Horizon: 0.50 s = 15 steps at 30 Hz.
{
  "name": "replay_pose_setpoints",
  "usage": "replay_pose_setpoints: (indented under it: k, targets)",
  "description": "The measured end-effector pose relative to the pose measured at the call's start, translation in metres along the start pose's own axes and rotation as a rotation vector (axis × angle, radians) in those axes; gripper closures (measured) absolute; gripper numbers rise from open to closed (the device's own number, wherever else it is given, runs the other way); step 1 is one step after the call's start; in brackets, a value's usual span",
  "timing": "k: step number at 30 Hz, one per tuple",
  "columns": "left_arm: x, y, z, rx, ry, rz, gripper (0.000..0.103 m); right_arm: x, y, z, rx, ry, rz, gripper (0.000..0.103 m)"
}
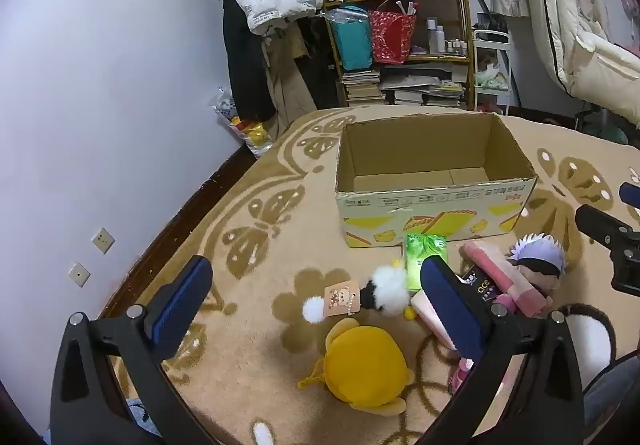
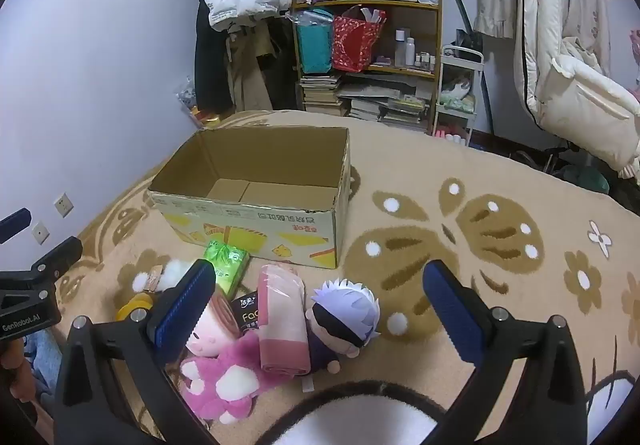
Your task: Organize soft objects
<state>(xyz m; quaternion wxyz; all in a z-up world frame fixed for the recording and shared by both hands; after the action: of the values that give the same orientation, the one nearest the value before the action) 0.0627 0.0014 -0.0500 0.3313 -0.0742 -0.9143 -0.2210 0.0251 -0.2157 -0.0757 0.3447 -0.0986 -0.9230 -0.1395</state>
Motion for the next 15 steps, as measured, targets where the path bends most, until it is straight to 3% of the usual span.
replay_pose_setpoints:
  k: [1, 4, 10, 15]
  targets:
    - [0.004, 0.002, 0.000, 0.001, -0.038, -0.021, 0.000, 0.000, 0.000, 0.001, -0.011, 0.009, -0.007, 0.000]
    - [0.009, -0.005, 0.004, 0.012, -0.032, -0.030, 0.000, 0.000, 0.001, 0.002, -0.006, 0.009, -0.004, 0.000]
    - [-0.003, 0.005, 0.004, 0.039, 0.012, 0.026, 0.000, 0.001, -0.001, -0.001, -0.002, 0.008, 0.016, 0.000]
    - [-0.003, 0.005, 0.001, 0.031, 0.010, 0.031, 0.000, 0.002, -0.004, -0.003, -0.005, 0.003, 0.015, 0.000]
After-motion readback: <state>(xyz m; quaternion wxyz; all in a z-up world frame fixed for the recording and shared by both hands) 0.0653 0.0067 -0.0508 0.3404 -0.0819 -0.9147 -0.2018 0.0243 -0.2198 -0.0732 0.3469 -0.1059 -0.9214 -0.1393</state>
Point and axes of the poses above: each gripper's, at about its wrist camera, not at the fingertips, and x roughly against the way its jaws point, y to its left, z to its underside, the point moved 8 cm from there along -x, roughly the way its jaws point, and after that the axes turned 10 degrees about -x, right-handed, at the moved point
